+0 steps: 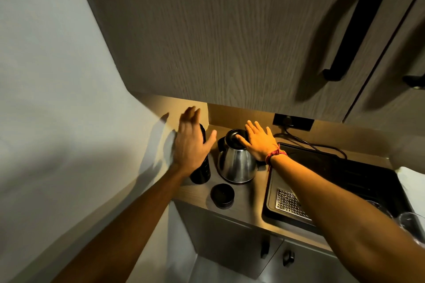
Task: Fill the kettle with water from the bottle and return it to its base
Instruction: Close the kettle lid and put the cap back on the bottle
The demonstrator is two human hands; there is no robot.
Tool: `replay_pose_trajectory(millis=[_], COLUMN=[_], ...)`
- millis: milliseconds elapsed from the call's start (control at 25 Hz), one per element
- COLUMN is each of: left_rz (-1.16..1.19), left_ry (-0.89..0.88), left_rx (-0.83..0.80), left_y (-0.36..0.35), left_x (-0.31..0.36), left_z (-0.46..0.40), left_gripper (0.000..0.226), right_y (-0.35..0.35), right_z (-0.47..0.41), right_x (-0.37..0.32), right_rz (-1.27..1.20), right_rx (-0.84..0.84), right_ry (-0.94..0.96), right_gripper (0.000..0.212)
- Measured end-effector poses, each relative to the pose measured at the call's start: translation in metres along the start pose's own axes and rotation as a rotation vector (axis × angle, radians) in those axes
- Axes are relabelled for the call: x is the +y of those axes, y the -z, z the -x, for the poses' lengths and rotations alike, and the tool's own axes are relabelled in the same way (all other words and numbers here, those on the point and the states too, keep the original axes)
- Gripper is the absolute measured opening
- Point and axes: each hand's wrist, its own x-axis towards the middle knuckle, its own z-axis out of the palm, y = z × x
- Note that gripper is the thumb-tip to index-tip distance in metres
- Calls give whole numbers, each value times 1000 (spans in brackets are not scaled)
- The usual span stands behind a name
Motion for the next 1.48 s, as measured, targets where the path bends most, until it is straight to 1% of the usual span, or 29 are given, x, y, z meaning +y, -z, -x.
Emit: replay_pose_trajectory(millis=[80, 120, 160, 280, 320, 360, 480, 640, 680, 760, 800, 880, 920, 960, 1000, 1040, 1160, 1240, 1280, 1360, 1480], left_rz=[-52, -73, -97, -211, -243, -251, -207, -194, -165, -99, -66, -16, -16, -40, -73, -103, -126, -137, -155, -162, -95], left_ry=[-270, -338, -345, -171, -136, -112, -83, -88, -88, -91, -83, -79, -89, -102, -109, -111, -123, -164, -167, -75, 65], left_rx=[-122, -201, -285, -560, -625, -652, -637, -689, -689, -616, -552, -476, -469, -471, -473, -475, -526, -561, -554, -512, -461], left_y=[-12, -23, -36, -70, -80, -87, -99, -97, -94, -88, -84, -76, -72, -70, -67, -64, -58, -54, -52, -46, -35], left_x=[25, 37, 47, 53, 52, 48, 42, 39, 38, 33, 28, 14, 5, -5, -14, -23, -40, -47, -48, -53, -64], left_z=[-2, 0, 3, 7, 8, 10, 12, 9, 10, 22, 35, 67, 85, 103, 119, 133, 155, 163, 165, 166, 156], left_gripper=[77, 75, 75, 88, 93, 97, 103, 106, 106, 106, 106, 103, 101, 99, 96, 91, 79, 74, 71, 69, 74], right_y=[-4, -7, -10, -16, -17, -18, -21, -21, -21, -26, -33, -57, -74, -90, -102, -113, -133, -135, -132, -121, -83], right_z=[3, 5, 7, 9, 8, 6, 2, 1, 4, 17, 28, 52, 64, 75, 83, 90, 96, 95, 94, 91, 77], right_x=[4, 5, 7, 11, 14, 14, 14, 11, 9, 2, -1, -9, -14, -19, -25, -32, -47, -56, -58, -62, -73], right_rz=[-22, -28, -29, 2, 14, 25, 74, 126, 127, 163, 207, 288, 297, 285, 264, 246, 225, 191, 162, 72, -199], right_rx=[58, 83, 96, 99, 96, 96, 102, 83, 94, 203, 268, 353, 355, 322, 255, 166, -64, -156, -155, -75, 171], right_ry=[100, 153, 189, 187, 174, 173, 193, 179, 166, 173, 216, 404, 517, 600, 631, 613, 472, 407, 390, 376, 300], right_gripper=[66, 61, 58, 55, 56, 56, 57, 59, 59, 58, 58, 53, 49, 45, 44, 47, 73, 79, 79, 77, 80])
